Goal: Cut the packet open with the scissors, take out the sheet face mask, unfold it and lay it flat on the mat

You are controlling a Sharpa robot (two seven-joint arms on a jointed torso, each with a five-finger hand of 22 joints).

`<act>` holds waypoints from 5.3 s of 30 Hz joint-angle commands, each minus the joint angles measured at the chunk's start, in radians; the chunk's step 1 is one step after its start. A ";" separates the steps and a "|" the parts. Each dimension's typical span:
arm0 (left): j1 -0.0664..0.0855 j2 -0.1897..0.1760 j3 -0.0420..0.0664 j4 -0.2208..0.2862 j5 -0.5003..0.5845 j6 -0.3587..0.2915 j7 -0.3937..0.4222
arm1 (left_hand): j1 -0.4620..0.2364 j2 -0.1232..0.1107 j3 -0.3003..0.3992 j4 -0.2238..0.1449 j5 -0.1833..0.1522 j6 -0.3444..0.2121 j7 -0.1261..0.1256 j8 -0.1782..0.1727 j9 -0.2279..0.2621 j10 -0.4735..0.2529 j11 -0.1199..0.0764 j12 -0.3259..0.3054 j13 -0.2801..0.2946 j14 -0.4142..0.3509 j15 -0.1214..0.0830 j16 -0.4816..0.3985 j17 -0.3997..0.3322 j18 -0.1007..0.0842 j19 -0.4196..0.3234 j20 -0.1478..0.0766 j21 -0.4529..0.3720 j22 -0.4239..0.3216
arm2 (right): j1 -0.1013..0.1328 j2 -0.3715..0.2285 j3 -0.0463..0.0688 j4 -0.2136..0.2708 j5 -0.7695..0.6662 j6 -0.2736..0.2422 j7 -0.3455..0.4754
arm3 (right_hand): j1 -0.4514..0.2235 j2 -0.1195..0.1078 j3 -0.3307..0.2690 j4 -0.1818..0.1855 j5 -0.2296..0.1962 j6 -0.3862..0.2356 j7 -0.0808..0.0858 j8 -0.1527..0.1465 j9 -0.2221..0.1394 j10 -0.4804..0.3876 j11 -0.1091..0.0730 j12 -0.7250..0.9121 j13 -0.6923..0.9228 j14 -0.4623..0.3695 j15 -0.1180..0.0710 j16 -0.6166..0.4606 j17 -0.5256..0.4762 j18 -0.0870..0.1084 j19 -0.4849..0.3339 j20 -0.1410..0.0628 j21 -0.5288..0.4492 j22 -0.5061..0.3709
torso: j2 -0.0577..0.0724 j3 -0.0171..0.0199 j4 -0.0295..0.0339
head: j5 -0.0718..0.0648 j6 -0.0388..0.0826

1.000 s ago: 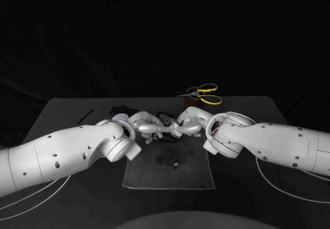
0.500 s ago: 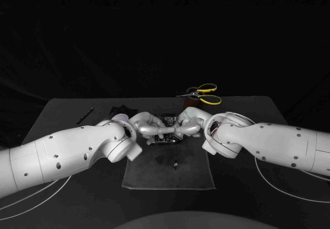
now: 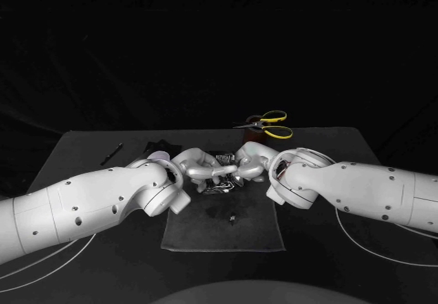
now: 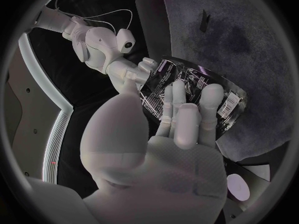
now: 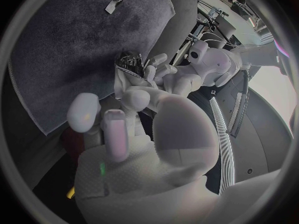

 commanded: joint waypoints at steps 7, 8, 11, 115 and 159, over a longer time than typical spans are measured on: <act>0.001 0.008 0.003 0.003 -0.013 -0.013 -0.017 | -0.102 0.002 0.006 0.002 0.000 0.003 -0.009 0.024 0.009 0.004 -0.009 0.027 0.010 -0.012 -0.007 -0.017 -0.035 0.015 0.012 -0.004 0.007 0.017 | 0.000 0.004 0.001 0.008 -0.034 0.006 -0.015 | 0.000 0.006 0.006 -0.001 0.004 0.051 -0.031 0.077 0.005 0.030 -0.007 0.007 0.002 0.062 -0.004 0.005 0.029 0.013 -0.002 -0.003 0.004 0.003 | 0.000 0.0013 -0.0004 | -0.001 0.001; 0.001 0.009 0.003 0.002 -0.016 -0.013 -0.026 | -0.105 0.004 0.009 0.002 0.000 0.007 -0.011 0.028 0.010 0.008 -0.011 0.031 0.012 -0.011 -0.008 -0.017 -0.035 0.014 0.016 -0.005 0.011 0.023 | 0.000 0.004 0.001 0.010 -0.037 0.005 -0.015 | 0.000 0.006 0.006 -0.002 0.006 0.051 -0.031 0.078 0.005 0.030 -0.007 0.006 0.002 0.062 -0.005 0.005 0.028 0.013 -0.001 -0.003 0.004 0.003 | 0.000 0.0013 -0.0004 | -0.001 0.000; 0.002 0.014 0.003 -0.002 -0.025 -0.012 -0.049 | -0.120 0.000 0.008 0.002 0.000 0.012 -0.015 0.034 0.013 0.013 -0.014 0.038 0.015 -0.008 -0.011 -0.017 -0.035 0.013 0.020 -0.007 0.013 0.026 | 0.000 0.005 0.001 0.014 -0.044 0.001 -0.014 | 0.000 0.005 0.007 -0.003 0.011 0.052 -0.031 0.079 0.005 0.031 -0.007 0.007 0.002 0.062 -0.005 0.006 0.031 0.013 -0.001 -0.004 0.004 0.004 | 0.000 0.0016 -0.0004 | 0.000 0.001; 0.005 0.013 0.004 -0.026 0.041 0.064 -0.033 | -0.085 0.018 1.141 -0.359 0.001 0.100 -0.059 0.075 0.021 0.172 -0.063 -0.049 -0.013 0.065 -0.056 0.055 0.152 -0.005 0.083 -0.047 0.104 0.136 | -0.005 -0.098 0.000 0.073 0.014 -0.145 0.290 | 0.055 -0.086 -0.238 0.054 -0.257 -0.161 0.050 -0.031 -0.040 -0.142 0.062 -0.319 -0.227 0.002 0.055 -0.122 -0.203 0.062 -0.165 0.055 -0.256 -0.224 | 0.000 0.0008 -0.0015 | 0.029 -0.008; 0.006 0.025 0.004 -0.037 0.042 0.096 -0.054 | -0.101 0.019 1.152 -0.372 0.001 0.105 -0.061 0.076 0.025 0.179 -0.066 -0.047 -0.010 0.066 -0.058 0.055 0.155 -0.007 0.089 -0.049 0.110 0.146 | -0.080 -0.127 -0.001 0.157 -0.538 -0.274 0.071 | 0.138 -0.084 -0.232 0.011 -0.257 -0.072 0.041 -0.075 -0.078 -0.072 0.056 0.246 0.132 0.072 0.049 0.027 0.091 0.007 0.023 0.044 -0.022 0.037 | 0.000 0.0003 0.0007 | 0.045 -0.014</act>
